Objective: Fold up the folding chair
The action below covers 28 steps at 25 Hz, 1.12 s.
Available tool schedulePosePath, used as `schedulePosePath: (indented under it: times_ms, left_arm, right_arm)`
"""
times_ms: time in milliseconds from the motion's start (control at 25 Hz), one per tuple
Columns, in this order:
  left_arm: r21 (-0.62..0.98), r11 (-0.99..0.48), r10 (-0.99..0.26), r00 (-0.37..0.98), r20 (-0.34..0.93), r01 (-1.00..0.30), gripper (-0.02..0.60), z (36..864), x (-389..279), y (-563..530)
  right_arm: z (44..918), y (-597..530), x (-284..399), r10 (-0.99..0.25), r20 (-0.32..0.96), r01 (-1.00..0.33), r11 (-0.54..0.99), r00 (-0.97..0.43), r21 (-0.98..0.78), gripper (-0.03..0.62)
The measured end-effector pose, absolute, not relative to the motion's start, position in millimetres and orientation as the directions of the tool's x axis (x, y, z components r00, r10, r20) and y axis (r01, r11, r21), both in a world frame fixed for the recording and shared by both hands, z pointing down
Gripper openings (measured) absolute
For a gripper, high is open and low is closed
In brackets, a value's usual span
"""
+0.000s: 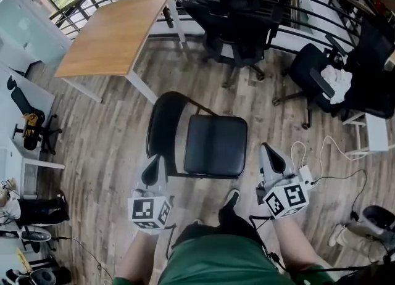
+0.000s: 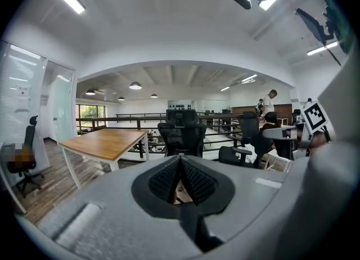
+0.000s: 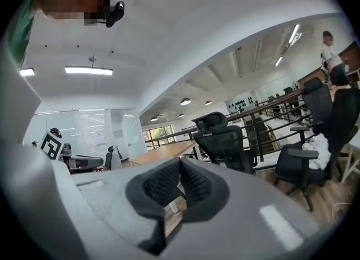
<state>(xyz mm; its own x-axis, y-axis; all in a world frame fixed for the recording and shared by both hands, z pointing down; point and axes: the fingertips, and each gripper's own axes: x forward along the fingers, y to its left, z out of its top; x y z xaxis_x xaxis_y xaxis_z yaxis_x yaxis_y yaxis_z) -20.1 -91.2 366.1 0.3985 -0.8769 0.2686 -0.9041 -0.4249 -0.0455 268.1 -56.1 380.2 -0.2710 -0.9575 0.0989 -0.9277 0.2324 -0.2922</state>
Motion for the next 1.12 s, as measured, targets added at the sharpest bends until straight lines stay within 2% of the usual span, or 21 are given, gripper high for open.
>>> schedulePosePath:
  times_ms: [480,720,920,960,1000,1040,1120]
  left_arm:
    - [-0.062,-0.405,-0.849,0.350,0.397,-0.912,0.011,442,-4,-124]
    - [-0.059,-0.465,-0.806,0.394,0.441,-0.884,0.012,489,5,-143]
    - [-0.124,-0.412,-0.837,0.321,0.443,-0.903,0.015,514,-25,-170]
    - [-0.132,-0.400,-0.841,0.306,0.446,-0.907,0.022,517,-31,-174]
    - [-0.142,-0.389,-0.845,0.291,0.449,-0.910,0.055,520,-37,-177]
    - [-0.157,-0.382,-0.847,0.277,0.453,-0.911,0.118,523,-44,-178]
    - [-0.192,-0.374,-0.846,0.250,0.471,-0.907,0.182,532,-60,-179]
  right_arm:
    - [508,-97,305,-0.913,0.279,-0.922,0.201,-0.300,-0.332,0.005]
    - [610,-104,323,-0.887,0.374,-0.899,0.093,-0.270,-0.427,0.005]
    - [715,-88,335,-0.853,0.461,-0.831,-0.061,-0.245,-0.554,0.005]
    - [731,-85,337,-0.846,0.474,-0.819,-0.081,-0.245,-0.569,0.006]
    - [745,-82,338,-0.839,0.485,-0.809,-0.095,-0.248,-0.579,0.029]
    - [759,-79,338,-0.831,0.495,-0.801,-0.106,-0.254,-0.589,0.042]
    - [786,-77,336,-0.817,0.510,-0.782,-0.122,-0.271,-0.611,0.097]
